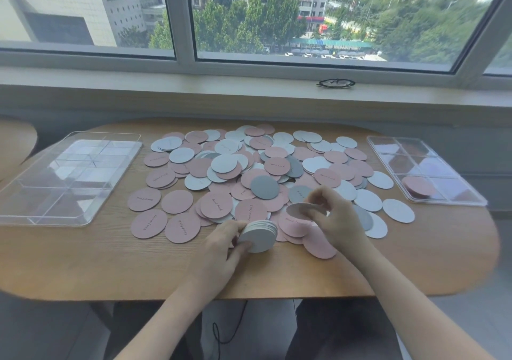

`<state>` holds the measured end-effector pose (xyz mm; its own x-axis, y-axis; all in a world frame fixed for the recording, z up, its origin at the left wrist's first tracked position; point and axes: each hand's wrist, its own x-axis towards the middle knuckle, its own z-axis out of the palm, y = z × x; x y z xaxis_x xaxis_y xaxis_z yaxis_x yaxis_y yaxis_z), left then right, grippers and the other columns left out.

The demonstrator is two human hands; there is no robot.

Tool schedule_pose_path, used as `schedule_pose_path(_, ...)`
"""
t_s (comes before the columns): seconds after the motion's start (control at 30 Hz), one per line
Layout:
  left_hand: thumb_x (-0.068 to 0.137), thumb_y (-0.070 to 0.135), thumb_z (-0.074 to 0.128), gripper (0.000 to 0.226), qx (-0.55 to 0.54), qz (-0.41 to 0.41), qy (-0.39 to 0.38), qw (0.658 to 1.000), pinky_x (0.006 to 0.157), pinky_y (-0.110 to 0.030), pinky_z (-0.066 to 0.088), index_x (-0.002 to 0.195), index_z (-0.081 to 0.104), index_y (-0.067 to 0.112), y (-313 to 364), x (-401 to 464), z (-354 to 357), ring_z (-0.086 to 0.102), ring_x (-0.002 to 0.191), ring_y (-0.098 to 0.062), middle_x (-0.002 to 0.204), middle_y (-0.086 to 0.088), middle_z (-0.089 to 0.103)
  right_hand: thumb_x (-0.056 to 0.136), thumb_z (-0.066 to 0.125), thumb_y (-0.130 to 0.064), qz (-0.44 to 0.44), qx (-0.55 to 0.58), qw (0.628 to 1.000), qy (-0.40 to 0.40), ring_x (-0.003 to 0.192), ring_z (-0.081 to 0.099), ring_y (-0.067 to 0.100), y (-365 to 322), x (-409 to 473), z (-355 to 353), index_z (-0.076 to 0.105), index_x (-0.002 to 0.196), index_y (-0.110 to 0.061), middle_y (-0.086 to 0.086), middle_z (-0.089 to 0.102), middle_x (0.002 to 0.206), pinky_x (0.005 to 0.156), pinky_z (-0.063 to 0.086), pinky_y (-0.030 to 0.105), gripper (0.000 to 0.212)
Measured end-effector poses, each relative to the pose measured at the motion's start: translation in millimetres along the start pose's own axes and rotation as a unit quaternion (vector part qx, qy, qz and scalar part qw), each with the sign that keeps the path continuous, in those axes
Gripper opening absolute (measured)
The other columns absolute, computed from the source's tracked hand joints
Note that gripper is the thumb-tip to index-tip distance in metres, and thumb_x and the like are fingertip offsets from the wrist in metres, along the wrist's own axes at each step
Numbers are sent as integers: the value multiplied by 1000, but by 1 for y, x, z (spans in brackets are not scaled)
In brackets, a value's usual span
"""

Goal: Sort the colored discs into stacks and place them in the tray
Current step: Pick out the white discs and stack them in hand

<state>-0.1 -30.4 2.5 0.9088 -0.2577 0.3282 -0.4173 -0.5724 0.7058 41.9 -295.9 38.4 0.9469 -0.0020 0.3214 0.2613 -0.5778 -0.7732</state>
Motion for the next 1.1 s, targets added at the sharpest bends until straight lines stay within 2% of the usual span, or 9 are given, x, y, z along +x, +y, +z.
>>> schedule_pose_path(0.1,93,15,67,30,-8,-1,1,1000,78,-11,39,118,62,30,3,0,0,57,92,-9,101,13,63,83,74,-3,10,70,997,30,87,65,8,-13,-4,9,63,88,-28,-13,68,86,79,53,27,27)
schedule_pose_path(0.23,92,14,68,31,-14,2,7,1000,77,-11,40,119,64,27,3,0,0,57,92,-8,101,12,64,93,63,-3,0,147,989,-26,96,65,15,-21,-19,30,69,103,-35,-11,71,99,84,52,33,34)
schedule_pose_path(0.3,91,14,69,33,-10,1,14,1000,78,-10,39,122,64,26,2,0,1,57,91,-6,102,13,64,99,56,-7,-21,129,989,-63,99,64,12,-24,-28,38,69,112,-36,-13,71,101,83,50,26,34)
schedule_pose_path(0.4,90,15,71,41,0,5,25,1000,78,-9,39,128,62,27,1,0,3,56,89,-1,102,20,60,101,55,-23,-54,88,986,-134,115,57,2,-27,-39,48,61,129,-33,-19,65,117,94,43,15,31)
schedule_pose_path(0.5,94,20,65,47,20,28,12,999,82,-12,42,140,55,29,-1,-1,5,53,93,2,101,26,51,98,59,-30,-131,-13,975,-179,125,45,-2,-25,-43,58,45,143,-27,-12,52,133,103,35,15,48)
schedule_pose_path(0.63,99,39,51,43,48,44,8,998,91,-20,45,141,55,28,-2,0,6,51,109,-3,119,22,48,95,61,-19,-179,-39,970,-160,114,54,9,-21,-40,60,44,139,-27,-9,52,125,93,45,20,48)
schedule_pose_path(0.73,99,48,41,44,69,25,18,997,97,-19,39,136,58,31,-3,1,5,49,114,-3,119,20,52,88,67,-7,-181,-41,979,-89,103,58,8,-11,-37,51,51,131,-30,-13,55,115,79,47,17,52)
schedule_pose_path(0.9,98,28,56,24,104,-34,64,992,96,-30,42,121,63,27,-9,7,3,53,110,-6,114,19,56,83,71,-3,-116,-44,990,-70,107,55,0,1,-34,48,53,128,-35,-18,56,116,78,39,7,58)
schedule_pose_path(1.1,97,32,56,34,177,-62,50,981,94,-33,43,130,56,25,-24,21,-13,55,108,-11,118,13,56,85,72,-8,-103,-33,992,-61,107,56,2,1,-35,47,55,128,-32,-16,58,118,84,45,15,53)
